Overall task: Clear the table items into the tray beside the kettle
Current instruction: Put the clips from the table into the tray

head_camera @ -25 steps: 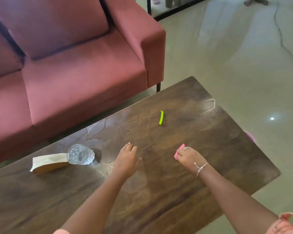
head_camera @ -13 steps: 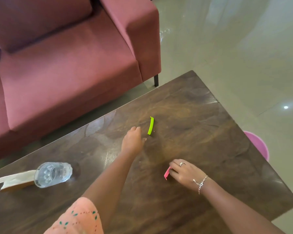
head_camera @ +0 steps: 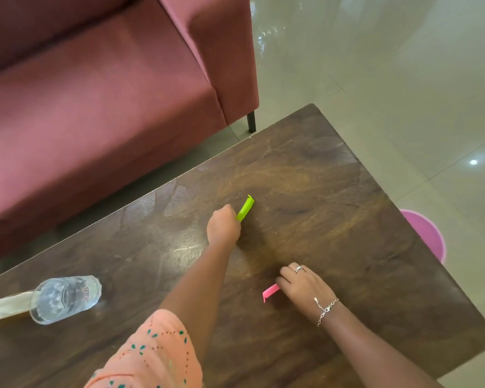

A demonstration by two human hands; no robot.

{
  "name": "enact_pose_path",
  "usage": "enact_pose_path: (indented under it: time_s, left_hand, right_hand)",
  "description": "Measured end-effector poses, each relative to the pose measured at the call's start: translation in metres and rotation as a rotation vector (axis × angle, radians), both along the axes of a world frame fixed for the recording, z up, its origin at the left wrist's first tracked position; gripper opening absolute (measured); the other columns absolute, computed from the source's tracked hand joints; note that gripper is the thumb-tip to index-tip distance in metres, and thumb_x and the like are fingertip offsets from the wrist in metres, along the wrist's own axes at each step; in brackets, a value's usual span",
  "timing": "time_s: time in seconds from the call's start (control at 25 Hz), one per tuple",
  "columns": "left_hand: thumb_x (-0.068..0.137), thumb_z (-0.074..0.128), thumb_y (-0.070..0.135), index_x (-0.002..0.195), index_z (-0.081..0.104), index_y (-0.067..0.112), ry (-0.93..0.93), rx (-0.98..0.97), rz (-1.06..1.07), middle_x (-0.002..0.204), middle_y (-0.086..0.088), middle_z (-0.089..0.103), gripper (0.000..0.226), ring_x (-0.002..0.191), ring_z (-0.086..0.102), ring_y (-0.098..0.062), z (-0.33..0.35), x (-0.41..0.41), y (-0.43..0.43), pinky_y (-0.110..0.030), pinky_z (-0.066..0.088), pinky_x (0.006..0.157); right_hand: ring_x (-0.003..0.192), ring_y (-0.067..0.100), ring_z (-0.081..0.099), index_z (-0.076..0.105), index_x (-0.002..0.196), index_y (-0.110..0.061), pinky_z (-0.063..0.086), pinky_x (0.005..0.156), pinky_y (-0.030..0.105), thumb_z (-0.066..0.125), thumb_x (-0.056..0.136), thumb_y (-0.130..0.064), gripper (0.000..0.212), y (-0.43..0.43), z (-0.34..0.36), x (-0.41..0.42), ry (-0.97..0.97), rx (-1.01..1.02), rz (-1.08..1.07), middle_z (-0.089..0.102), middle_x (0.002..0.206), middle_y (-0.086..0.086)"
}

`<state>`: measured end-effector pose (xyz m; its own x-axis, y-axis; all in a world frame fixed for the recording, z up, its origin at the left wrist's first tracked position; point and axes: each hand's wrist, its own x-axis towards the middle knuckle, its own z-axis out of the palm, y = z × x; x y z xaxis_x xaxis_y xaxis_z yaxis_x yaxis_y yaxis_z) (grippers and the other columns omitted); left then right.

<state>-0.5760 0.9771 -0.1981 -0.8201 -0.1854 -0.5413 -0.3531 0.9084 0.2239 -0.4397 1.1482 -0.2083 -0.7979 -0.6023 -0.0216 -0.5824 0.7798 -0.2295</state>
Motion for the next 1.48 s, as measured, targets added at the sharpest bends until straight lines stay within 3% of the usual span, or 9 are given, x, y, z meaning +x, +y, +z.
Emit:
enact_pose_path:
  time_s: [0.08, 0.24, 0.48, 0.56, 0.72, 0.88, 1.0, 1.12, 1.48]
  left_hand:
    - [0.082, 0.054, 0.006, 0.093, 0.059, 0.006, 0.012, 0.075, 0.103, 0.1, -0.018, 0.065, 0.013, 0.094, 0.06, -0.037, 0.009, 0.008, -0.005, -0.037, 0.047, 0.074]
    - [0.078, 0.063, 0.007, 0.085, 0.064, 0.007, 0.063, 0.243, 0.26, 0.095, -0.019, 0.068, 0.007, 0.091, 0.061, -0.035, 0.039, 0.044, -0.025, -0.035, 0.047, 0.072]
    - [0.076, 0.067, 0.004, 0.068, 0.056, 0.011, 0.112, 0.413, 0.519, 0.091, -0.026, 0.068, 0.015, 0.087, 0.066, -0.038, 0.086, 0.108, -0.08, -0.045, 0.056, 0.078]
    - [0.076, 0.066, 0.002, 0.06, 0.052, 0.014, 0.16, 0.454, 0.573, 0.088, -0.026, 0.068, 0.024, 0.087, 0.066, -0.039, 0.103, 0.13, -0.106, -0.047, 0.056, 0.078]
    - [0.076, 0.066, 0.003, 0.058, 0.05, 0.017, 0.224, 0.508, 0.644, 0.08, -0.018, 0.066, 0.028, 0.083, 0.067, -0.036, 0.132, 0.179, -0.156, -0.048, 0.056, 0.077]
    - [0.074, 0.068, 0.004, 0.056, 0.049, 0.017, 0.275, 0.535, 0.716, 0.073, -0.018, 0.063, 0.029, 0.07, 0.059, -0.024, 0.157, 0.246, -0.224, -0.048, 0.057, 0.076]
    - [0.072, 0.069, 0.003, 0.054, 0.049, 0.017, 0.323, 0.52, 0.766, 0.071, -0.019, 0.063, 0.03, 0.068, 0.06, -0.027, 0.175, 0.301, -0.278, -0.048, 0.057, 0.075]
    - [0.072, 0.067, 0.003, 0.054, 0.048, 0.017, 0.372, 0.474, 0.835, 0.07, -0.014, 0.063, 0.029, 0.069, 0.066, -0.034, 0.196, 0.36, -0.343, -0.047, 0.057, 0.074]
    - [0.073, 0.067, 0.004, 0.053, 0.047, 0.017, 0.511, 0.377, 1.094, 0.069, -0.017, 0.065, 0.031, 0.057, 0.06, -0.025, 0.225, 0.516, -0.487, -0.043, 0.059, 0.069]
  right_hand:
    - [0.055, 0.017, 0.059, 0.065, 0.061, -0.019, 0.049, 0.049, 0.02, 0.044, 0.068, -0.006, 0.026, -0.002, 0.01, 0.002, 0.036, -0.088, -0.128, 0.06, 0.062, -0.004]
    - [0.061, 0.023, 0.061, 0.068, 0.071, -0.013, 0.049, 0.057, 0.026, 0.076, 0.058, 0.007, 0.025, -0.014, 0.044, 0.005, -0.007, -0.203, -0.407, 0.063, 0.068, 0.001]
    - [0.071, 0.036, 0.063, 0.069, 0.08, -0.003, 0.036, 0.069, 0.027, 0.075, 0.058, 0.014, 0.028, -0.052, 0.1, 0.017, -0.071, -0.338, -0.62, 0.066, 0.076, 0.011]
    - [0.074, 0.038, 0.062, 0.069, 0.082, 0.0, 0.034, 0.072, 0.029, 0.071, 0.063, 0.015, 0.024, -0.074, 0.116, 0.027, -0.081, -0.369, -0.616, 0.066, 0.079, 0.015]
    - [0.084, 0.038, 0.06, 0.069, 0.086, 0.001, 0.045, 0.073, 0.037, 0.066, 0.071, 0.012, 0.019, -0.122, 0.145, 0.052, -0.087, -0.402, -0.606, 0.066, 0.086, 0.017]
    - [0.086, 0.036, 0.058, 0.069, 0.089, 0.0, 0.041, 0.071, 0.034, 0.063, 0.075, 0.01, 0.017, -0.185, 0.169, 0.095, -0.069, -0.425, -0.576, 0.065, 0.088, 0.017]
    - [0.088, 0.035, 0.058, 0.068, 0.091, -0.001, 0.038, 0.07, 0.033, 0.06, 0.078, 0.009, 0.018, -0.237, 0.18, 0.128, -0.095, -0.442, -0.546, 0.065, 0.09, 0.016]
    - [0.088, 0.036, 0.058, 0.068, 0.091, -0.002, 0.04, 0.073, 0.036, 0.06, 0.078, 0.008, 0.019, -0.3, 0.193, 0.166, -0.099, -0.455, -0.474, 0.065, 0.091, 0.015]
    - [0.083, 0.039, 0.06, 0.069, 0.084, -0.002, 0.045, 0.071, 0.04, 0.066, 0.074, 0.006, 0.013, -0.458, 0.215, 0.257, -0.109, -0.422, -0.18, 0.065, 0.086, 0.018]
